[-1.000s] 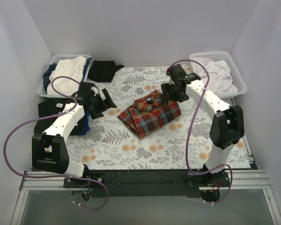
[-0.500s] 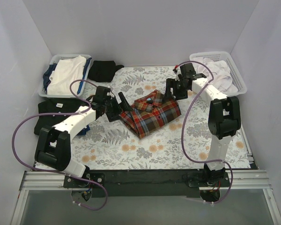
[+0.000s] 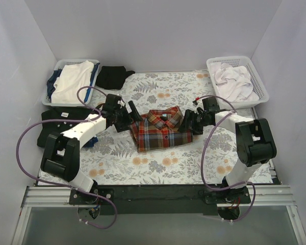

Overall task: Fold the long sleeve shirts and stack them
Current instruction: Fold the shirt

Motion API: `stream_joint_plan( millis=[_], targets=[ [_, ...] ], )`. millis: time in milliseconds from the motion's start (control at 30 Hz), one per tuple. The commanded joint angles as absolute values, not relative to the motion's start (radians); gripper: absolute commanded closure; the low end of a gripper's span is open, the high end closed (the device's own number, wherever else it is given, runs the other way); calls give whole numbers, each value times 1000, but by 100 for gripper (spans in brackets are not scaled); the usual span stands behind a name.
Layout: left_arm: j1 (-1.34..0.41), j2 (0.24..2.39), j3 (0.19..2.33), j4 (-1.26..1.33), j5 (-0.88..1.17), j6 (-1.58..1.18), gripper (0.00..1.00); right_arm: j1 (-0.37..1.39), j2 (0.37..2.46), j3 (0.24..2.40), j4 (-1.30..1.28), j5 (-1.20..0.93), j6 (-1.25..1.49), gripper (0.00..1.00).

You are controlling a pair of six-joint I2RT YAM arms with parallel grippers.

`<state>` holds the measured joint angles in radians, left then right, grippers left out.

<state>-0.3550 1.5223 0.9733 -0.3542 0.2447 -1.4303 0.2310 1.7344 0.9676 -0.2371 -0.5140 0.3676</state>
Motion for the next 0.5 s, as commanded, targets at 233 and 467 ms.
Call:
stream_joint_plan(
  millis=[233,467],
  targets=[
    [-336,1700,1155,-301,238,-1305,11,328,1536,896,-293,-505,417,24],
    [-334,1753,1200,-308,259,-1290,28,325,1500,965,-402,-266,374,18]
  ],
)
